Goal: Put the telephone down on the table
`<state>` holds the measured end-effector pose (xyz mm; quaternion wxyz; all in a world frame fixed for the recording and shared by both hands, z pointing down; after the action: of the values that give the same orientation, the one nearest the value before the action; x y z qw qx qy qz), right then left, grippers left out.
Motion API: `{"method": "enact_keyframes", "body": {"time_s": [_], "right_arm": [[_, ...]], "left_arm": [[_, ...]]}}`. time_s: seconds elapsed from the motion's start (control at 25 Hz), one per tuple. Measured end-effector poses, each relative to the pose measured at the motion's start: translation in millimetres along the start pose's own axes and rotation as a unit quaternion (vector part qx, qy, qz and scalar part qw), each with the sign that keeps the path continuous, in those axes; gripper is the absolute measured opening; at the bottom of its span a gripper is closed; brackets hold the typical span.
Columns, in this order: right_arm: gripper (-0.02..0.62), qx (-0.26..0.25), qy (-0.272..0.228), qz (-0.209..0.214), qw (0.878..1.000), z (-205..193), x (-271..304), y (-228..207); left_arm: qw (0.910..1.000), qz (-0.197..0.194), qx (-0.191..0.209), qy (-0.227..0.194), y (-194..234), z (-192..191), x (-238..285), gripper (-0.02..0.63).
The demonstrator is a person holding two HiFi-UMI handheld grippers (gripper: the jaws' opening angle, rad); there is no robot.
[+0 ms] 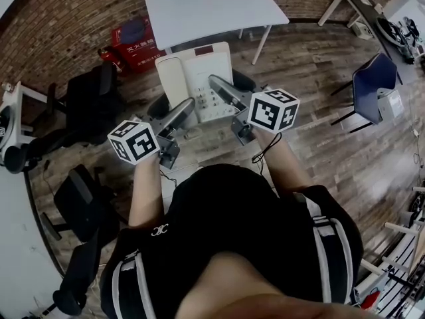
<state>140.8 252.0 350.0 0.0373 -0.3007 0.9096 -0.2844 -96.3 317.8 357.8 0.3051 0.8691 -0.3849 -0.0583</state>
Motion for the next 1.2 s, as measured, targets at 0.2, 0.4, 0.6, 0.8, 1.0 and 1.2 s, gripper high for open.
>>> {"method": "enact_keyframes", "body": {"time_s": [0.2, 0.4, 0.6, 0.8, 1.0, 1.2], "right_arm": [[0.236, 0.000, -0.006, -0.012, 1.000, -20, 37, 27], [0.236, -0.004, -0.019, -0.016, 1.000, -27, 48, 41], [0.236, -0.012, -0.021, -0.018, 1.000, -28, 59, 46], [0.236, -0.015, -0.026, -0.014, 0.999, -22, 72, 39], [0.236, -0.016, -0.025, -0.009, 1.000, -12, 91, 18], [0.236, -0.012, -0.021, -0.003, 1.000, 8, 125, -24]], "left_arm": [[0.9999, -0.011, 0.002, 0.002, 36, 11, -34, 0.369], [0.9997, -0.020, 0.016, 0.002, 46, 17, -49, 0.368], [0.9994, -0.027, 0.021, 0.000, 57, 23, -55, 0.369], [0.9993, -0.027, 0.025, -0.008, 68, 31, -48, 0.370], [0.9993, -0.024, 0.028, -0.009, 86, 42, -30, 0.370], [0.9995, -0.018, 0.026, -0.008, 119, 61, 9, 0.370]]}}
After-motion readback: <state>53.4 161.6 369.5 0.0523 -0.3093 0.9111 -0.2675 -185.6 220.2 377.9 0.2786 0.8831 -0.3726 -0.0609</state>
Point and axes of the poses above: the fingertips, and each gripper's own axes: x forward along the fingers, y to its left, z out of its top, the point moved 10 cm from there along -x, backward along the fingers
